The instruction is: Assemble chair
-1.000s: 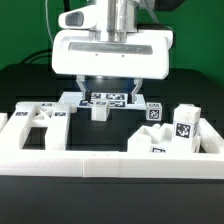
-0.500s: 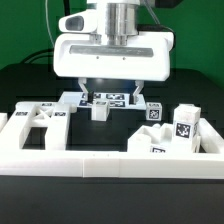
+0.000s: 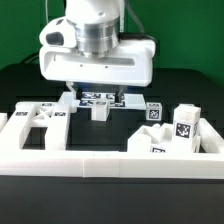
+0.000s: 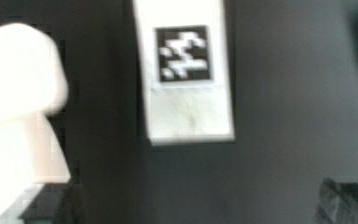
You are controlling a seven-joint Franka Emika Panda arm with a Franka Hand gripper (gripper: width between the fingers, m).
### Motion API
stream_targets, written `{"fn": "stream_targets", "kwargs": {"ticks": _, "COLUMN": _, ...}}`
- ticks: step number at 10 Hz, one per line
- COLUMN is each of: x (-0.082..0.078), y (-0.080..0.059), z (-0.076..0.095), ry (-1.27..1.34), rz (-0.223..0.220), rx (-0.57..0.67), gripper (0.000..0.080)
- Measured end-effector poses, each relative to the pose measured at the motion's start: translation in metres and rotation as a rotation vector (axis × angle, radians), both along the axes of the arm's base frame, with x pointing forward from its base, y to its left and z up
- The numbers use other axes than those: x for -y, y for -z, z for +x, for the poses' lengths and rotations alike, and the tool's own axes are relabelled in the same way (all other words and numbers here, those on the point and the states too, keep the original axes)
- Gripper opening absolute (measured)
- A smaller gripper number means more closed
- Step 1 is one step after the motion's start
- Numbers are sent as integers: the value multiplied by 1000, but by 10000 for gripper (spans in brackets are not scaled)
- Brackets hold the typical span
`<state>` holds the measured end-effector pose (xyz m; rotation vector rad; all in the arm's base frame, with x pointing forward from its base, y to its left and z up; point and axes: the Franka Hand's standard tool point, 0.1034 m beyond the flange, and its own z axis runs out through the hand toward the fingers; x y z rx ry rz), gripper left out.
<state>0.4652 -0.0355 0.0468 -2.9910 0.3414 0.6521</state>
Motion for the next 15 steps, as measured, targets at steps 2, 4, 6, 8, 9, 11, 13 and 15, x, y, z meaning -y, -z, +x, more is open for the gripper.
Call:
{"fn": "stream_targets", "kwargs": {"ticks": 2, "x": -1, "y": 1, "z": 3, "ry": -1, "rz": 23, "rx": -104, "gripper": 649}}
{"fn": "stream_targets", "kwargs": {"ticks": 4, "x": 3, "y": 7, "z": 2, "ry": 3, "rz": 45, "rx": -217, "gripper": 649}}
{"fn": "stream_targets", "kwargs": {"ticks": 6, "x": 6, "y": 6, "z": 0, "ry": -9, "rz": 101, "rx": -358, "gripper": 649}}
{"fn": "stream_targets", "kwargs": {"ticks": 8, "x": 8, "y": 10, "z": 4, "ry": -12, "rz": 106, "rx": -375, "gripper": 649}}
{"fn": "stream_targets", "kwargs": {"ticks": 9, "x": 8, "y": 10, "z": 4, "ry": -11, "rz": 106, "rx": -376, "gripper": 649}}
{"fn": "stream_targets", "kwargs": {"ticks": 11, "x": 7, "y": 16, "z": 2, "ry": -13, "rz": 105, "rx": -377, "gripper": 649}}
{"fn": "stream_targets", "kwargs": {"ticks": 13, "x": 0, "y": 22, "z": -1, "ry": -25, "rz": 109, "rx": -387, "gripper": 649}}
{"fn": "stream_targets", "kwargs": {"ticks": 15, "x": 1, "y": 29, "z": -5, "ry": -23, "rz": 104, "rx": -376, "gripper": 649}}
